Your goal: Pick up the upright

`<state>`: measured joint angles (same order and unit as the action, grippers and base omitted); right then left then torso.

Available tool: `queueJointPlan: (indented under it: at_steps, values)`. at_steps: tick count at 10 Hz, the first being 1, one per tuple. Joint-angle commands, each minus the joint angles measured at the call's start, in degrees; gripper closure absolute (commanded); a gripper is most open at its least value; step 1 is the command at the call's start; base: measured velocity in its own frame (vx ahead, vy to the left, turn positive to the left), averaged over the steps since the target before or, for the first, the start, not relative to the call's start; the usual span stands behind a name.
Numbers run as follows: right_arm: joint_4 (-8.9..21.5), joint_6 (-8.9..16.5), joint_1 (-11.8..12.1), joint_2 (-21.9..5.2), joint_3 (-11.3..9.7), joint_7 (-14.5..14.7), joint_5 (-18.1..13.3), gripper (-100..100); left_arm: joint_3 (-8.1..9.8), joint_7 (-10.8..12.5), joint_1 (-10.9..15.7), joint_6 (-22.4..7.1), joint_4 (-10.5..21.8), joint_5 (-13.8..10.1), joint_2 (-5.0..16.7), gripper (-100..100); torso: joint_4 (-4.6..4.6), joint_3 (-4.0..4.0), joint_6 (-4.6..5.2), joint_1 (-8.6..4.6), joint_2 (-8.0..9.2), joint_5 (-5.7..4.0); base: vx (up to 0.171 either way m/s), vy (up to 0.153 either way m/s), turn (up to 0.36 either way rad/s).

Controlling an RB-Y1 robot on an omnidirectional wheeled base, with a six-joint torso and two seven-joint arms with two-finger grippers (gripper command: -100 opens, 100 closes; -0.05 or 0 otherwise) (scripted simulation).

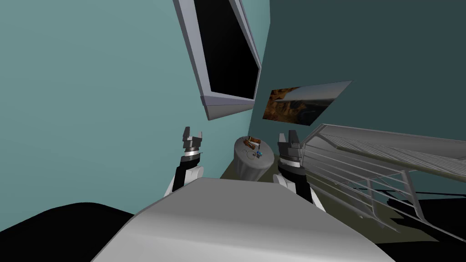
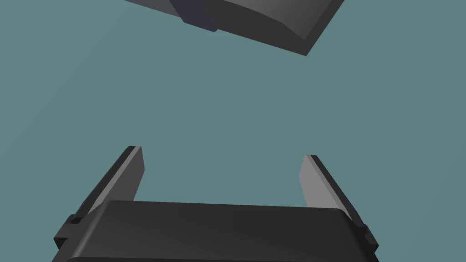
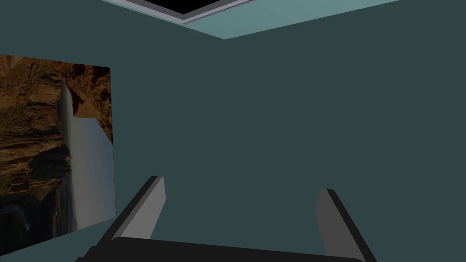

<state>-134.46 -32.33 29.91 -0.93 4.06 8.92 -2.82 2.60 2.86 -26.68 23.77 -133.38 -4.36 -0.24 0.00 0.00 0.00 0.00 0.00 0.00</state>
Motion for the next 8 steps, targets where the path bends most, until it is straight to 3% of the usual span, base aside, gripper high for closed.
queueJointPlan:
  at_steps: [1,7,8]
  values:
    - [1.2,0.8,-1.3,-1.9,-0.2,-1.5,1.3,-100,0.0,0.0,0.0,0.0,0.0,0.0,0.0,0,0.0,0.0,0.0,0.0,0.0,0.0,-0.078,0.011,-0.021]
    - [8.3,5.7,-8.8,-6.0,-1.0,-10.2,9.0,-100,0.0,0.0,0.0,0.0,0.0,0.0,0.0,0,0.1,0.25,0.0,-0.27,0.42,-0.06,-0.111,-0.052,-0.031]
    - [8.3,5.7,-8.8,-6.0,-1.0,-10.7,9.0,-100,0.01,0.0,0.0,0.0,0.0,0.0,0.0,0,0.09,0.21,0.01,-0.34,0.36,-0.08,-0.056,-0.065,-0.006]
